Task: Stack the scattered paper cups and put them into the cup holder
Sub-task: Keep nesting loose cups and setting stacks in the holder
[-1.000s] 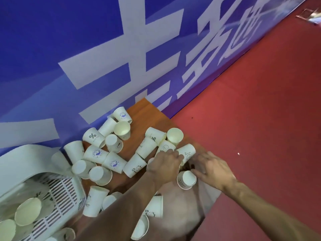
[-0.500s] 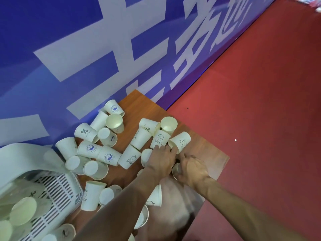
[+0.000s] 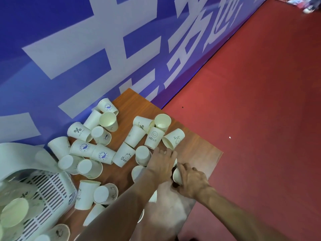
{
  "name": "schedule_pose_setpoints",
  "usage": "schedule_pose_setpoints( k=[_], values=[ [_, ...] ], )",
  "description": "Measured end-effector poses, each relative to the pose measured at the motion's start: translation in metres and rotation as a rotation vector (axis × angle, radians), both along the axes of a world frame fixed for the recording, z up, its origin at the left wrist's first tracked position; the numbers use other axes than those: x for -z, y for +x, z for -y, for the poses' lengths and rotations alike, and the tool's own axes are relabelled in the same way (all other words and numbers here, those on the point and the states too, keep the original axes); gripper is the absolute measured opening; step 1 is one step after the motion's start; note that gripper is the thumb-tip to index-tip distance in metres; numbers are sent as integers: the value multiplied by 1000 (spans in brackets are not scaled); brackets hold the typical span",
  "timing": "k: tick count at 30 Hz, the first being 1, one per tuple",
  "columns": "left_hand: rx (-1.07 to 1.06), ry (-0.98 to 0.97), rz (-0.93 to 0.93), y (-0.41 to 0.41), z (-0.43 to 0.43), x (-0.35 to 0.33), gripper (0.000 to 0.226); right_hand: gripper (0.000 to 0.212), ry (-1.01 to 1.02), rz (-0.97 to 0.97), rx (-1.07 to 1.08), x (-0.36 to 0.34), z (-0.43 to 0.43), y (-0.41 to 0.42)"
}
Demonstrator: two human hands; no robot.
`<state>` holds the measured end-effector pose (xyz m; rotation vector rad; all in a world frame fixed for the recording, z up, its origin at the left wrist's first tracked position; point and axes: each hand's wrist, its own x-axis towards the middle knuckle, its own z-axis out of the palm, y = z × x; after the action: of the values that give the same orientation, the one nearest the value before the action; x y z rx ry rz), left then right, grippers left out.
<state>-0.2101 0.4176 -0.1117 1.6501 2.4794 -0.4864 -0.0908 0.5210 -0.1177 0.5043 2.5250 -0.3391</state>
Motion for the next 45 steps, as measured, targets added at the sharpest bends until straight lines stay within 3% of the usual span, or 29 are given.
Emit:
schedule_pose_setpoints(
  k=[3, 7, 13, 16, 20, 25, 29, 33, 40, 45],
  values=[
    [20, -4, 26, 5, 2, 4, 63, 73, -11, -76, 46, 4, 0, 7],
    [-24, 48, 72, 7, 4, 1, 49, 62, -90, -183, 100, 0, -7, 8],
    [42, 26, 83, 4, 7, -19, 23, 41, 36, -158, -34, -20, -15, 2],
    [28, 27, 103, 0, 18, -42, 26, 40, 121, -177, -147, -39, -15, -5],
    [-11, 88, 97, -9, 43, -78, 47, 29, 116, -241, -229, -76, -11, -21],
    [-75, 232, -22, -18, 104, -135, 31, 22, 164, -363, -339, -125, 19, -66],
    [-282, 366, -56, -16, 175, -161, 29, 16, 143, -441, -436, -155, 77, -107],
    [-508, 369, -172, 0, 264, -172, 34, 17, 82, -503, -580, -168, 158, -132],
    [-899, 359, -201, 53, 411, -154, 27, 18, -69, -538, -855, -150, 295, -126],
    [-1025, 400, -236, 88, 473, -142, 25, 19, -110, -596, -952, -133, 357, -114]
  ],
)
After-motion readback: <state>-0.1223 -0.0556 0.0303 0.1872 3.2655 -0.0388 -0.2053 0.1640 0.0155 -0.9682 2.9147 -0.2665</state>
